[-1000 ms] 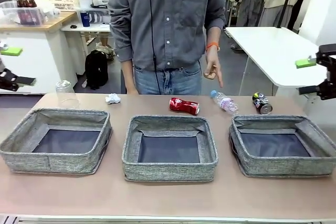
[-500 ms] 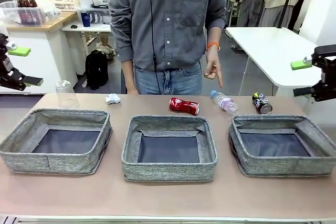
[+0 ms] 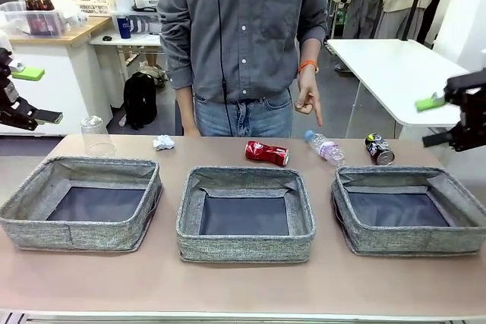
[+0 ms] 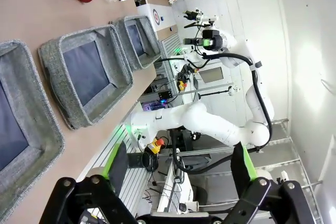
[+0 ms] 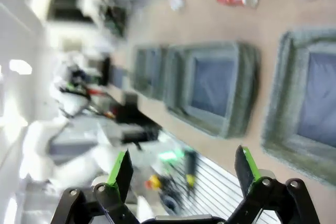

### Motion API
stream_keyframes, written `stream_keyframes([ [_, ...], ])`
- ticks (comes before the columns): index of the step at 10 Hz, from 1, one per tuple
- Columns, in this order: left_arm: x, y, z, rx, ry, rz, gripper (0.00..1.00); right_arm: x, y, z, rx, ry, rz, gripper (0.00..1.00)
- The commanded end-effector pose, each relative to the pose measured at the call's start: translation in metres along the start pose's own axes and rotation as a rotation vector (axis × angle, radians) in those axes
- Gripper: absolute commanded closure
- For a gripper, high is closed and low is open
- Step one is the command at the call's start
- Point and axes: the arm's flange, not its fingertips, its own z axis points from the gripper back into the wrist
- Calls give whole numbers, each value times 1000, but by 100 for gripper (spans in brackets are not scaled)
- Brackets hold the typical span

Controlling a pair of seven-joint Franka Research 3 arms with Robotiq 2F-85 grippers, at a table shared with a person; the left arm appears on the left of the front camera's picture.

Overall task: Sort the waste into the appropriate baskets.
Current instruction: Pick up the waste item pointed out by the person.

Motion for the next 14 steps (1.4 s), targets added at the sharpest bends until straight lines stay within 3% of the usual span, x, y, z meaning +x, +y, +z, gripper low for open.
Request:
stream_keyframes([
  [1, 2, -2, 1, -5, -11, -7, 0, 42, 9, -43, -255, 175, 295, 0],
  [3, 2, -2, 1, -5, -11, -7, 0, 75, 8, -86, -556, 154, 449, 0],
  [4, 2, -2, 1, -5, -11, -7, 0, 81, 9, -108, -628, 143, 569, 0],
  [5, 2, -2, 1, -5, -11, -7, 0, 86, 13, -116, -637, 101, 578, 0],
  [6, 2, -2, 1, -5, -11, -7, 0, 70, 25, -103, -468, 225, 421, 0],
  [7, 2, -2, 1, -5, -11, -7, 0, 70, 25, -103, -468, 225, 421, 0],
  [8, 2, -2, 1, -5, -11, -7, 0, 84, 24, -121, -566, 198, 525, 0],
  [9, 2, -2, 1, -5, -11, -7, 0, 75, 30, -125, -693, 239, 588, 0],
  [12, 2, -2, 1, -5, -11, -7, 0, 140, 14, -148, -739, 132, 673, 0],
  [14, 2, -2, 1, -5, -11, -7, 0, 193, -11, -168, -721, 147, 673, 0],
])
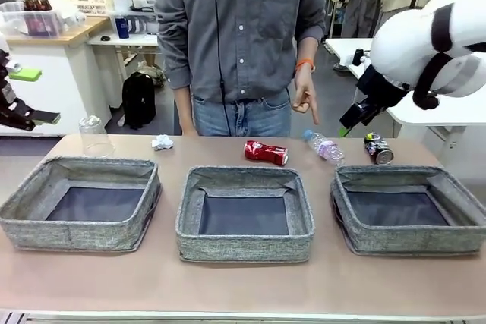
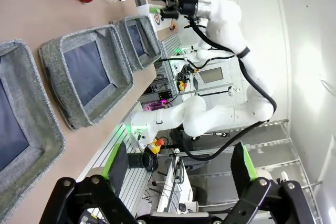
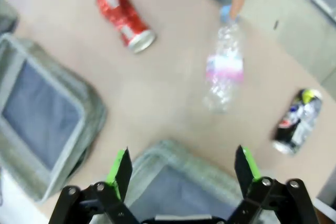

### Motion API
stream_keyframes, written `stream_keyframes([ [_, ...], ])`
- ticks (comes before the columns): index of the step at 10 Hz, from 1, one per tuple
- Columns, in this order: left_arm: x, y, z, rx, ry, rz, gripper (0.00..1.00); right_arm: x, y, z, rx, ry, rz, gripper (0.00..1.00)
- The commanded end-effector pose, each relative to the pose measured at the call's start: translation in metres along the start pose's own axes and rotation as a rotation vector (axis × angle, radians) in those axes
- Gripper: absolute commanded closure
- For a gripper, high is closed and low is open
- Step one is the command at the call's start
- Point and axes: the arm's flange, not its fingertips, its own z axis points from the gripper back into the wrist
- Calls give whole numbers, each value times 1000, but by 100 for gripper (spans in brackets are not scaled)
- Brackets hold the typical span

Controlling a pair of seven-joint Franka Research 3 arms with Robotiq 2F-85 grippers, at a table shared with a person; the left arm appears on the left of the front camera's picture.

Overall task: Sort the waste into the appropriate baskets.
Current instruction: Pick up the waste item pointed out by the person.

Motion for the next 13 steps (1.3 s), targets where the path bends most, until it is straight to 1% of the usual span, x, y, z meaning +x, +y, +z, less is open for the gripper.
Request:
stream_keyframes([
  [1, 1, -3, 0, -5, -10, -10, 0, 34, -28, -35, -10, 25, -5, 0],
  [3, 1, -3, 0, -5, -10, -10, 0, 43, -41, -68, 9, 25, 15, 0],
  [4, 1, -3, 0, -5, -10, -10, 0, 43, -51, -90, 15, 45, 17, 0],
  [5, 1, -3, 0, -5, -10, -10, 0, 40, -59, -106, 23, 40, 1, 0],
  [8, 1, -3, 0, -5, -10, -10, 0, 33, -67, -146, 32, -22, -21, 0],
  [9, 1, -3, 0, -5, -10, -10, 0, 31, -67, -152, 36, -25, -31, 0],
  [11, 1, -3, 0, -5, -10, -10, 0, 30, -68, -160, -1, -4, -48, 0],
  [13, 1, -3, 0, -5, -10, -10, 0, 29, -65, -162, 7, 1, -48, 0],
])
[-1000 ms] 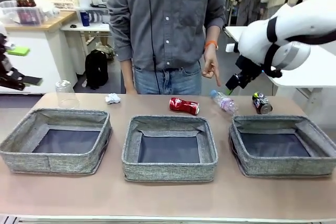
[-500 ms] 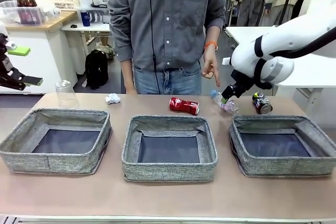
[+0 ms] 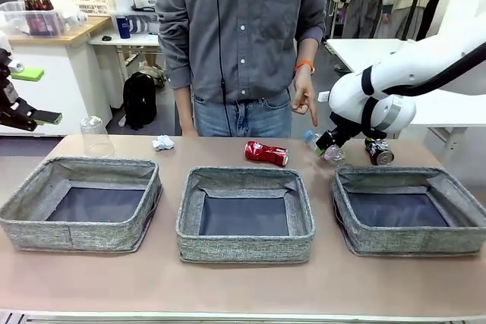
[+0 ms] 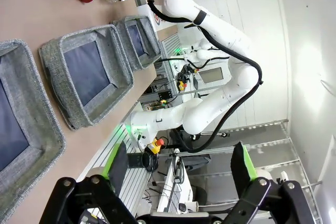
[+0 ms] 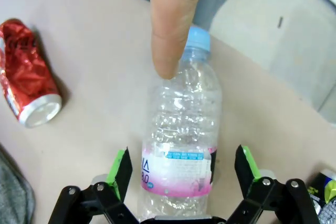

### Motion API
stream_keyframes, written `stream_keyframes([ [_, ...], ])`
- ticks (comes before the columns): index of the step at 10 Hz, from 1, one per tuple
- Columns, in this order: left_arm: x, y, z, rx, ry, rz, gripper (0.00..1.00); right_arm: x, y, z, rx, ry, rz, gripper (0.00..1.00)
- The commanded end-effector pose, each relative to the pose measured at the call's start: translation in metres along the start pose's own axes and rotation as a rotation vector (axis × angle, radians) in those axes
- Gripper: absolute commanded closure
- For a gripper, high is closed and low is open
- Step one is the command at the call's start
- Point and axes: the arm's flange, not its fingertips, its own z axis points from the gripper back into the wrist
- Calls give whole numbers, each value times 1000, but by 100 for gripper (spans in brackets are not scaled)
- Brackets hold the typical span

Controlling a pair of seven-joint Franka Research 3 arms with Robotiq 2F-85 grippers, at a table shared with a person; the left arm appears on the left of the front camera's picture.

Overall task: Sort the waste into the appropriate baskets.
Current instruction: Pick up the waste item pointed out by the person.

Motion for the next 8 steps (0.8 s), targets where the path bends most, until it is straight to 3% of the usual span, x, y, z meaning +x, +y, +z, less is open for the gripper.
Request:
stream_keyframes([
  [1, 1, -3, 0, -5, -10, -10, 0, 2, -2, 1, 0, -2, -1, 0],
  [2, 1, -3, 0, -5, -10, -10, 0, 3, -1, 1, 1, 16, -10, 0],
  [3, 1, -3, 0, -5, -10, -10, 0, 4, 0, 2, 0, 23, -15, 60],
  [4, 1, -3, 0, -5, -10, -10, 0, 4, 0, 2, 0, 25, -17, 60],
  [5, 1, -3, 0, -5, -10, -10, 0, 3, -1, 1, -10, 36, -30, 100],
  [6, 1, -3, 0, -5, -10, -10, 0, 3, -1, 1, -10, 34, -33, 65],
  [7, 1, -3, 0, -5, -10, -10, 0, 2, -3, 2, -9, 35, -37, 100],
  [8, 1, -3, 0, -5, -10, -10, 0, 0, -5, 4, -8, 48, -53, 100],
])
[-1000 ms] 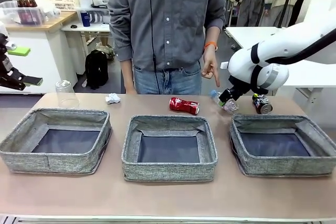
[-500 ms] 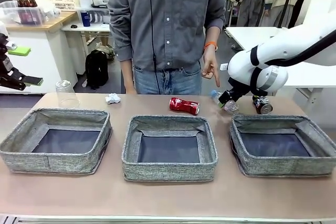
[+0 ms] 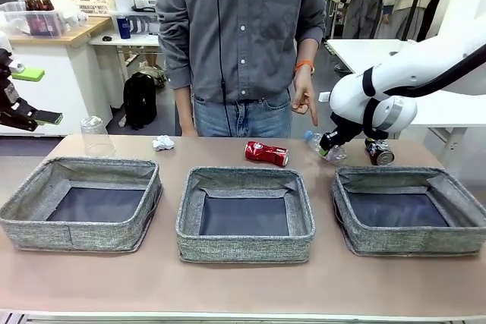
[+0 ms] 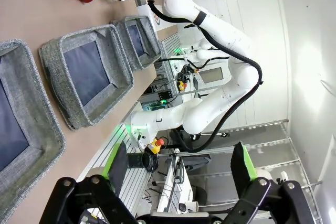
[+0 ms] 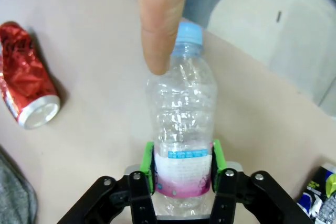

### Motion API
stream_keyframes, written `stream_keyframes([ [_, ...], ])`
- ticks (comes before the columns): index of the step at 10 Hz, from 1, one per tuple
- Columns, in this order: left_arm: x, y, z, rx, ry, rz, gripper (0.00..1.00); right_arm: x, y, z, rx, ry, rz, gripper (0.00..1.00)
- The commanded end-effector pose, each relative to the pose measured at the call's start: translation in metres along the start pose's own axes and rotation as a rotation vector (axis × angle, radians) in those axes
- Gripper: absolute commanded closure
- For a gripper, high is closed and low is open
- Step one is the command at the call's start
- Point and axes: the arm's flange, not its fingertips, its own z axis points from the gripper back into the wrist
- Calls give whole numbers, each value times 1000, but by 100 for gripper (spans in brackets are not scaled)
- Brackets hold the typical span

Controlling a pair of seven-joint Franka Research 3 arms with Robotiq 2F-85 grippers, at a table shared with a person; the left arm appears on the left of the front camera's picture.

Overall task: Sort the waste into the appropriate baskets.
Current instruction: Pick up the waste item pointed out by the person.

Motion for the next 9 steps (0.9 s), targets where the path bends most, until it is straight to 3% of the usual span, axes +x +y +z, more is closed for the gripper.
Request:
stream_keyframes([
  [1, 1, -3, 0, -5, -10, -10, 0, -2, -7, 3, 10, 33, -17, 100],
  [5, 1, -3, 0, -5, -10, -10, 0, -6, -18, 28, -27, 24, -59, 100],
  [6, 1, -3, 0, -5, -10, -10, 0, -9, -21, 54, -53, -28, -90, 100],
  [8, 1, -3, 0, -5, -10, -10, 0, -21, -11, 148, -137, -180, -158, 100],
  [9, 1, -3, 0, -5, -10, -10, 0, -31, 5, 190, -109, -142, -279, 100],
])
